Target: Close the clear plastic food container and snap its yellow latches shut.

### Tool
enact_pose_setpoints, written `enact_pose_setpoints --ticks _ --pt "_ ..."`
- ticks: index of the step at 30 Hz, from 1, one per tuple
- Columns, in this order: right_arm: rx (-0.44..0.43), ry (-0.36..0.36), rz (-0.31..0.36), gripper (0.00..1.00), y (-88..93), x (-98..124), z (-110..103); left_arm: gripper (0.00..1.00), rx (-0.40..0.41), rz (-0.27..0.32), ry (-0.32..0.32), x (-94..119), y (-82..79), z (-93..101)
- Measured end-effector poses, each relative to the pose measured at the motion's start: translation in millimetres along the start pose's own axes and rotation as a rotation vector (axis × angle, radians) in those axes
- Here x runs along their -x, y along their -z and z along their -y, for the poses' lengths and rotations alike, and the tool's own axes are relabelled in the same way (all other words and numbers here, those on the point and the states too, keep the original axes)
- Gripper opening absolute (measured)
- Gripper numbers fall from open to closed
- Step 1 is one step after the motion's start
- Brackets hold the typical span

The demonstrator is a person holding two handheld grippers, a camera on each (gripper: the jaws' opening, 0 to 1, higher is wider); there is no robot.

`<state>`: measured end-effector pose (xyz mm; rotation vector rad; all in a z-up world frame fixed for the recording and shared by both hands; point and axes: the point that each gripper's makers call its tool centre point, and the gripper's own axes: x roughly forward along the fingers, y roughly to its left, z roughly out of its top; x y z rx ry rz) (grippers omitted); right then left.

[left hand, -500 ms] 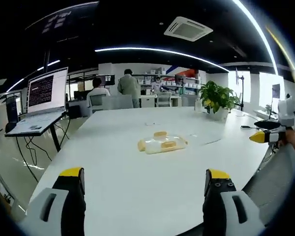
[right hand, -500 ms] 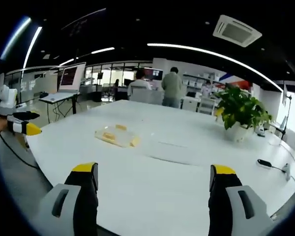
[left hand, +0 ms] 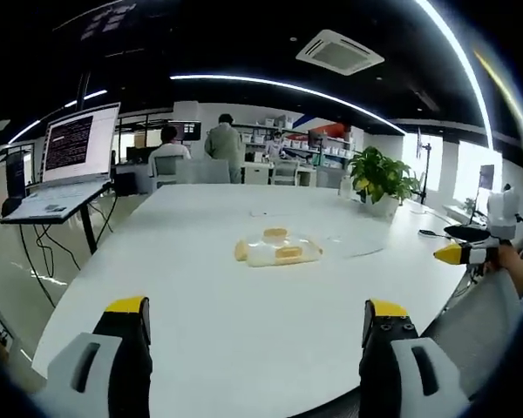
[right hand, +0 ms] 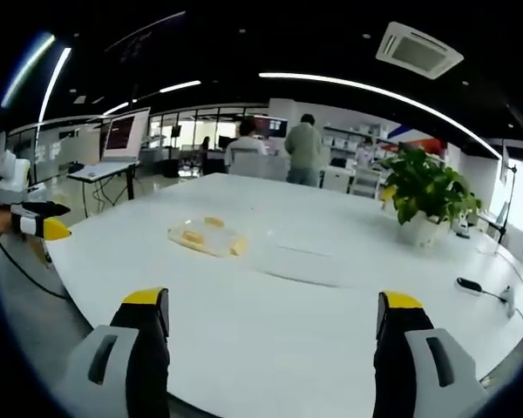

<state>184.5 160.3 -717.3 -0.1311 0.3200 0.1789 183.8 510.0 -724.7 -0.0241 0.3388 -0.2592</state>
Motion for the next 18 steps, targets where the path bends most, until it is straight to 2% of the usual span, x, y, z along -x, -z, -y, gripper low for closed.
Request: enact_pose_setpoints --ticks 8,11,18 --pt "0.009 -0.013 -0.010 0.95 1.6 0.1 -2.3 0.96 0.014 0.002 0.015 0.6 0.3 2.6" --pt "0.011 -0.013 -0.014 0.95 2.2 0.1 -2.4 0.97 0.007 0.022 0.008 1.6 -2.7 1.8" --pt "0.013 -0.013 -0.021 0.94 3.8 0.3 -3.1 0.96 0.008 0.012 0.011 1.4 -0.3 2.0"
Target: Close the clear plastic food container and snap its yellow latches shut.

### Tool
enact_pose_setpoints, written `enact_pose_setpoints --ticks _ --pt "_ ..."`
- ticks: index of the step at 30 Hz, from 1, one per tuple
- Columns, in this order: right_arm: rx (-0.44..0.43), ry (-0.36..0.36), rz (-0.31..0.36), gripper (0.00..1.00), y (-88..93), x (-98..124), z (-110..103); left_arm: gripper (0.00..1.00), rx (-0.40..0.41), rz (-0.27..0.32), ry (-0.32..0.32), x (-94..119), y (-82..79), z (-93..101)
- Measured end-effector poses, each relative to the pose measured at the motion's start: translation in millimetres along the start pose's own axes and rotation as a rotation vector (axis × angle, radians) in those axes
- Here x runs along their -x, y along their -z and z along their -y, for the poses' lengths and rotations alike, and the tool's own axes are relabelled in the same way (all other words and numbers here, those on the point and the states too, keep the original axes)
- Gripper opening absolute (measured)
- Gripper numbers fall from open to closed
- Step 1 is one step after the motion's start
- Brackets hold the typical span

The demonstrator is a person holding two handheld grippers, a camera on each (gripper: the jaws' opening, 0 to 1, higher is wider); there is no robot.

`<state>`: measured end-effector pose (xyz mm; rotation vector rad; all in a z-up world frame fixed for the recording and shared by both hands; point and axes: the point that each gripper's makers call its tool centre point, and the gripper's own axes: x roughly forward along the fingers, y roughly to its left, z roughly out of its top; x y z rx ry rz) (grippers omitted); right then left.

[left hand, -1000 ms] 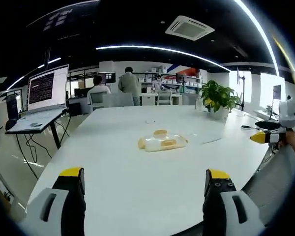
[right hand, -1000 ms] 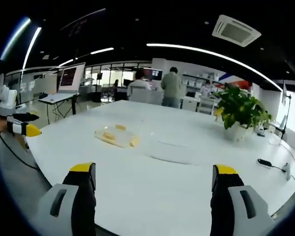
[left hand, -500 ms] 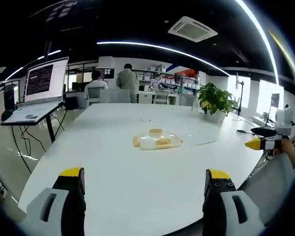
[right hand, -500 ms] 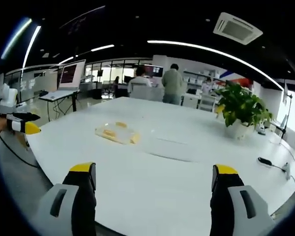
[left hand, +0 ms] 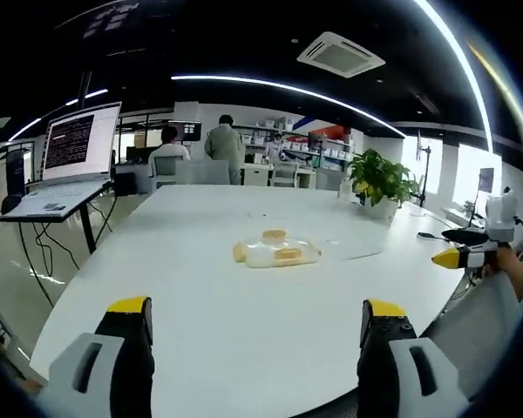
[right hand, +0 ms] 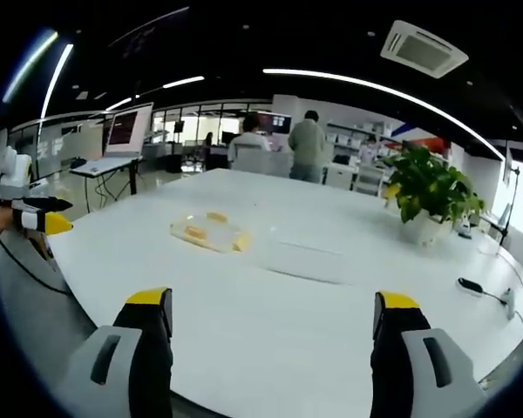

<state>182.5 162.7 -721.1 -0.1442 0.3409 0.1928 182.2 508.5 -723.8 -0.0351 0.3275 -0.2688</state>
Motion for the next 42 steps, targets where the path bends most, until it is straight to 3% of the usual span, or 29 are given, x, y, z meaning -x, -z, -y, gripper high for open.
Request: enact_pose_setpoints --ticks 23,34,42 --pt "-0.018 0.036 -0.016 0.91 3.6 1 6 0.95 0.000 -0.003 0.020 0 1.7 1.8" --pt "-0.012 0.048 -0.064 0.90 10.8 0 7 0.94 -0.001 -0.019 0.037 -1 4.1 3.9" --pt "-0.005 0.063 -0.090 0.89 15.2 -1 10 0.94 0.009 0.009 0.053 0 -0.8 5.3"
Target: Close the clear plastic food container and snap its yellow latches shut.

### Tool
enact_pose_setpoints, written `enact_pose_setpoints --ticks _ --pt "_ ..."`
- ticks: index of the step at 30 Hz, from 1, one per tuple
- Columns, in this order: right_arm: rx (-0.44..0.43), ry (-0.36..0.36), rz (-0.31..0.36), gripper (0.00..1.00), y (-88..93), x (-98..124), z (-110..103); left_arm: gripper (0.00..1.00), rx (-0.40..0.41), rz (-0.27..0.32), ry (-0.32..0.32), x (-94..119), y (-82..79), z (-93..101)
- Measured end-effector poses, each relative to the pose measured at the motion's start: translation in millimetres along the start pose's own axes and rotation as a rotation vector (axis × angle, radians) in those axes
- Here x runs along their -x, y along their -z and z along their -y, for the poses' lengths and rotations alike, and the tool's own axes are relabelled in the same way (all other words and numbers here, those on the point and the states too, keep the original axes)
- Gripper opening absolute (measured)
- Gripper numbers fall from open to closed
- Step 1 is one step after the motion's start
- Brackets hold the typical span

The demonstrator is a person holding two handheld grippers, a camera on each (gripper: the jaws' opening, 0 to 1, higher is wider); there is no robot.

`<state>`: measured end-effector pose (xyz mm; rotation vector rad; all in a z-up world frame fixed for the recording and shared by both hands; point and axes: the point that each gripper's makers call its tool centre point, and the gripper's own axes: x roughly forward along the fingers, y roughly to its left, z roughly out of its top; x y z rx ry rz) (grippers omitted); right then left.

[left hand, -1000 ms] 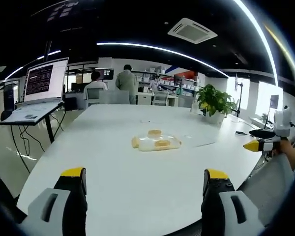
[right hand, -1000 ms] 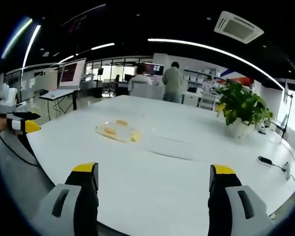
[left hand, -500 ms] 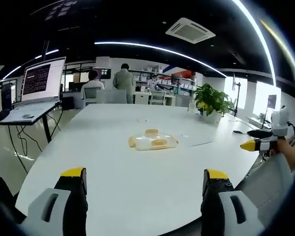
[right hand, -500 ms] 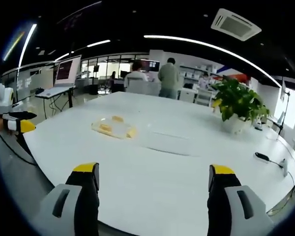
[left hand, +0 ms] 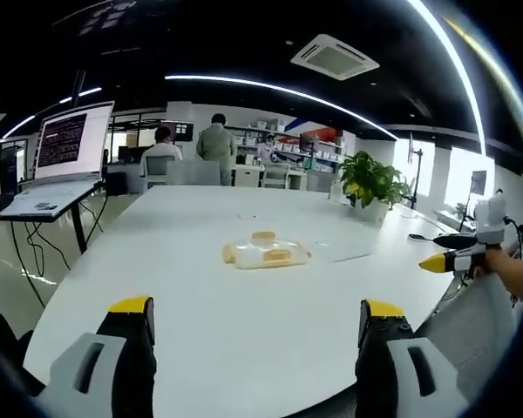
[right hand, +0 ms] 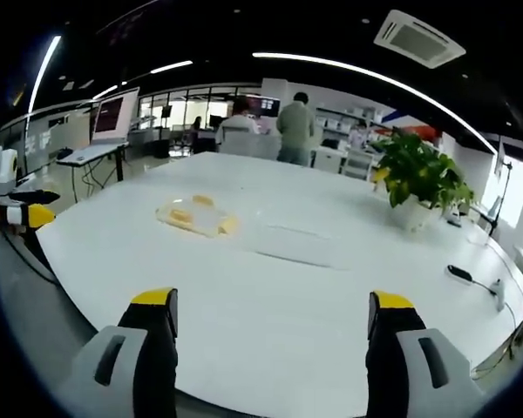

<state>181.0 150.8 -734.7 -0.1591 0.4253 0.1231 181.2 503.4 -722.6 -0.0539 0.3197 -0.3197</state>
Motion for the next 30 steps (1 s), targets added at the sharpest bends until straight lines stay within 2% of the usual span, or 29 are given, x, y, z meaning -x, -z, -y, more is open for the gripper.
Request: enact_pose_setpoints --ticks 5,8,13,15,20,22,24,27,30 --pt "0.001 0.023 0.001 0.89 0.8 0 5 0.94 0.028 0.018 0.021 1 -4.4 2.9" --pt "0.001 0.038 0.001 0.90 0.5 1 7 0.94 0.013 0.046 0.037 2 -9.7 5.6" --pt "0.020 0.039 -0.019 0.90 1.9 0 4 0.95 -0.011 0.006 0.079 -1 -4.9 10.4" --pt "0.019 0.040 -0.021 0.90 1.7 0 4 0.96 -0.022 0.000 0.081 -4 -6.3 5.1" --pt "0.039 0.010 -0.016 0.90 -0.5 -1 -2 0.99 0.014 -0.015 0.103 -15 -10.3 -6.5" --pt "0.049 -0.008 -0.012 0.89 -2.2 -1 -6 0.99 -0.007 -0.018 0.100 -19 -13.3 -9.3" --pt "0.051 -0.025 -0.018 0.88 -3.8 -2 -7 0.99 -0.062 0.005 0.104 -23 -20.6 -11.6" --pt "0.047 -0.038 -0.023 0.87 -7.6 -6 -3 0.99 -0.104 -0.016 0.112 -33 -23.5 -13.8" --pt "0.128 -0.046 -0.047 0.85 -9.1 -15 3 0.99 -0.144 -0.027 0.136 -46 -23.8 -16.2"
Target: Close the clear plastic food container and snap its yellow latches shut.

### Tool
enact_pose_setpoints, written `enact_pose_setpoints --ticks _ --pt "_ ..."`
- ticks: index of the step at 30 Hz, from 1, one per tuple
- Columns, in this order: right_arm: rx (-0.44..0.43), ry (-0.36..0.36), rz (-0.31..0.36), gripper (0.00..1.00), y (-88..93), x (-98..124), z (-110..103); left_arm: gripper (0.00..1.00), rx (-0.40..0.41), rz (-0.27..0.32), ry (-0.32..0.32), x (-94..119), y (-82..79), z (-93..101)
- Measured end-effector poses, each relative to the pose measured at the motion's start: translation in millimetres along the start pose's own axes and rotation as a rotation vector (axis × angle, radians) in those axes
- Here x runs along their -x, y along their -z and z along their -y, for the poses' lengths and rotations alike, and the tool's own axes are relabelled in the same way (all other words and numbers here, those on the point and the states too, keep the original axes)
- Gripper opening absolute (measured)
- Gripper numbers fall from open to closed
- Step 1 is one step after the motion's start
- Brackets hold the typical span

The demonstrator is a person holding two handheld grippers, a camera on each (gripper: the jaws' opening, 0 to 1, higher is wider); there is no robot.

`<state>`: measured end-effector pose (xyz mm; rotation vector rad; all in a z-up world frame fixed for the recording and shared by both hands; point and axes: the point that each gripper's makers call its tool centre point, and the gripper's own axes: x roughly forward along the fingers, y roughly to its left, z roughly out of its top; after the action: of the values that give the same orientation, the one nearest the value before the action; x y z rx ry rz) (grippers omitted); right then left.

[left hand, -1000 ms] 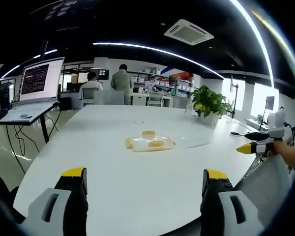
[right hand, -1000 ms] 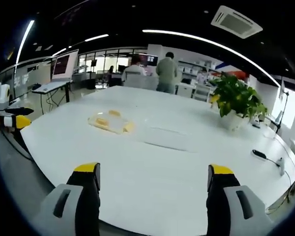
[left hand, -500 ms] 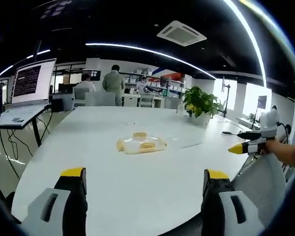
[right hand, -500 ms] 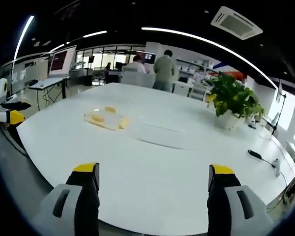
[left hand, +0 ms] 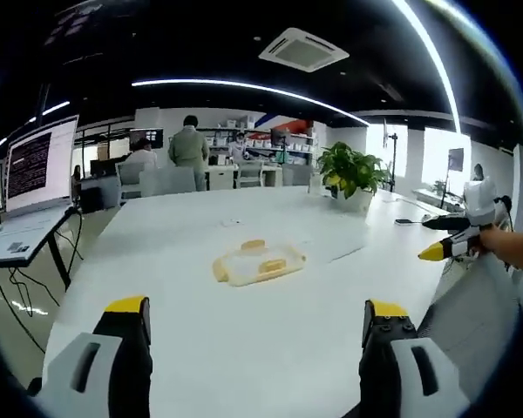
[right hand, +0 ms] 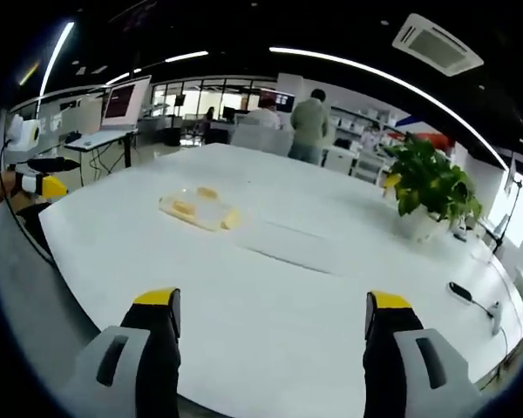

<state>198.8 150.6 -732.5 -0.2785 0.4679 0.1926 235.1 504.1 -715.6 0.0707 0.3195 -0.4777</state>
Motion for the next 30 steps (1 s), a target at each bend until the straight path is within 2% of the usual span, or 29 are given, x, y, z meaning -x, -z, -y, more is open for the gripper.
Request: enact_pose_setpoints --ticks 3,4,6,10,13,14,16,18,19,21,24,30 --pt "0.030 -0.010 -0.002 0.81 -5.9 -8 4 0.97 -0.061 -0.080 0.029 -12 9.6 -5.5" --pt "0.039 -0.018 0.007 0.81 -10.6 -12 6 0.97 -0.094 -0.129 0.045 -15 15.4 -7.3" --pt "0.063 -0.030 0.004 0.81 -15.5 -20 8 0.98 -0.142 -0.160 0.045 -22 16.8 -14.7" --pt "0.144 -0.041 0.005 0.80 -29.0 -39 15 0.96 -0.215 -0.130 0.047 -39 1.7 -27.2" --pt "0.225 -0.054 0.010 0.80 -41.4 -62 20 0.96 -0.244 -0.166 0.056 -58 -0.4 -37.6" --pt "0.249 -0.061 0.011 0.79 -44.3 -68 19 0.95 -0.261 -0.158 0.059 -64 -3.0 -39.7" --pt "0.306 -0.082 0.023 0.78 -53.9 -84 17 0.94 -0.325 -0.168 0.076 -77 -5.6 -44.7" --pt "0.344 -0.107 0.033 0.78 -62.9 -98 13 0.94 -0.381 -0.203 0.104 -91 -3.5 -48.6" --pt "0.363 -0.133 0.048 0.79 -68.6 -106 9 0.94 -0.378 -0.206 0.094 -96 -4.7 -51.5" --pt "0.368 -0.140 0.048 0.78 -74.5 -116 8 0.93 -0.401 -0.188 0.104 -109 -11.3 -55.2" --pt "0.410 -0.170 0.061 0.78 -85.8 -135 1 0.93 -0.425 -0.208 0.121 -130 -12.0 -61.7" --pt "0.502 -0.238 0.049 0.77 -95.0 -164 -13 0.91 -0.502 -0.234 0.148 -159 -15.6 -69.0"
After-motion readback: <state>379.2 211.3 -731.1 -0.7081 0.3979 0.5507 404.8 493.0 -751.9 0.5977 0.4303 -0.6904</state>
